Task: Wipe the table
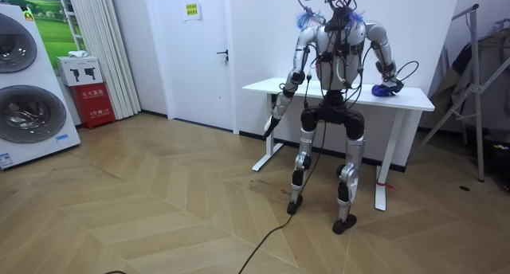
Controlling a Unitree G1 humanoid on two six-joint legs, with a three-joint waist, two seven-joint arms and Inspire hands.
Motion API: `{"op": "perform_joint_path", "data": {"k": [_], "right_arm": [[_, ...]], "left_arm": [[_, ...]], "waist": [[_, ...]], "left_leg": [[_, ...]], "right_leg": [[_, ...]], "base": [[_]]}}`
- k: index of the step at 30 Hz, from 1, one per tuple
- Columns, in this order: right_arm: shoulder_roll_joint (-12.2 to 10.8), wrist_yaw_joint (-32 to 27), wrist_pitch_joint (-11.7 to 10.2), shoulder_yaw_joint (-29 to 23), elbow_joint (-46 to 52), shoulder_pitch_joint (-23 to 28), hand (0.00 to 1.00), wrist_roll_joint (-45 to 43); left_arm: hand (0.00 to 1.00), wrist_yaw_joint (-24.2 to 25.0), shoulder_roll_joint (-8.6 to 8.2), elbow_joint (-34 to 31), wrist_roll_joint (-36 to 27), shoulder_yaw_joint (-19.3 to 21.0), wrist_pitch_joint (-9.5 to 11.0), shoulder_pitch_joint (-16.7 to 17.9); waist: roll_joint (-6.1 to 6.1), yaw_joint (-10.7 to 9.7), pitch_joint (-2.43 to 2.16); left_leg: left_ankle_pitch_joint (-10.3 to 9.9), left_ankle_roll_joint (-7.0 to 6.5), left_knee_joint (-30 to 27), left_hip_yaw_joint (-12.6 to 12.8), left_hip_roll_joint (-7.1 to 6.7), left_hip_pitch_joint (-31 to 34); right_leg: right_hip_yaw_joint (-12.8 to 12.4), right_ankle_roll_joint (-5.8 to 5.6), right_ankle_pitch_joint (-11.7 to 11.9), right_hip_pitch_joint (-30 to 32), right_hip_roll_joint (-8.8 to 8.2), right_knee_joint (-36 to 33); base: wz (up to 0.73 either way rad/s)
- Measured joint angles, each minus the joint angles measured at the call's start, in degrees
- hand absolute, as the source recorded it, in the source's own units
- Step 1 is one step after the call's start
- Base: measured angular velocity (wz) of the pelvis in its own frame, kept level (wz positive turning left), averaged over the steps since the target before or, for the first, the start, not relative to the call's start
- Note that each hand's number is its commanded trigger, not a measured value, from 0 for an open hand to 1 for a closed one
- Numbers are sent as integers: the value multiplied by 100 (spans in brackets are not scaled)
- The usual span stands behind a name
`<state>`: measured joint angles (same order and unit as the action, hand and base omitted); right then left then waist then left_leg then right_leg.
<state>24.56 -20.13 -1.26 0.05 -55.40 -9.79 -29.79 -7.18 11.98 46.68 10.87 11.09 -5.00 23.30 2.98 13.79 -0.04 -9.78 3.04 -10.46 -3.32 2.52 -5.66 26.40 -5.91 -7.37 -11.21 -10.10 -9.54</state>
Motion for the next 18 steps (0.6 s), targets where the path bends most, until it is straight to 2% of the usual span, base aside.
{"op": "perform_joint_path", "data": {"k": [6, 12, 15, 18], "right_arm": [[-9, -215, -53, -139, -1, 374, 0, -14], [-81, -413, -74, -148, 104, 414, 0, 32], [-160, -418, -172, -285, 220, 413, 0, 28], [-257, -402, -274, -410, 443, 428, 0, 52]], "left_arm": [[0, -11, 0, 6, 6, -1, -2, -108], [0, -16, -10, -14, 4, -62, 30, -310], [0, -16, -10, -14, -9, -15, 93, -416], [0, -59, -13, -29, -55, -1, 158, -477]], "waist": [[6, -227, -3], [9, -368, -9], [18, -401, -10], [39, -538, -21]], "left_leg": [[0, 0, -2, -3, 0, -27], [-3, -2, 1, 78, 2, -105], [-2, -3, 4, 186, 2, -102], [-2, -6, 28, 256, 2, -103]], "right_leg": [[-10, -1, -1, -36, -2, 1], [-124, -7, -6, -70, -6, 10], [-241, -21, -14, -19, -5, 47], [-314, -26, -13, 41, -7, 47]], "base": [[-1], [-8], [-16], [-14]]}}
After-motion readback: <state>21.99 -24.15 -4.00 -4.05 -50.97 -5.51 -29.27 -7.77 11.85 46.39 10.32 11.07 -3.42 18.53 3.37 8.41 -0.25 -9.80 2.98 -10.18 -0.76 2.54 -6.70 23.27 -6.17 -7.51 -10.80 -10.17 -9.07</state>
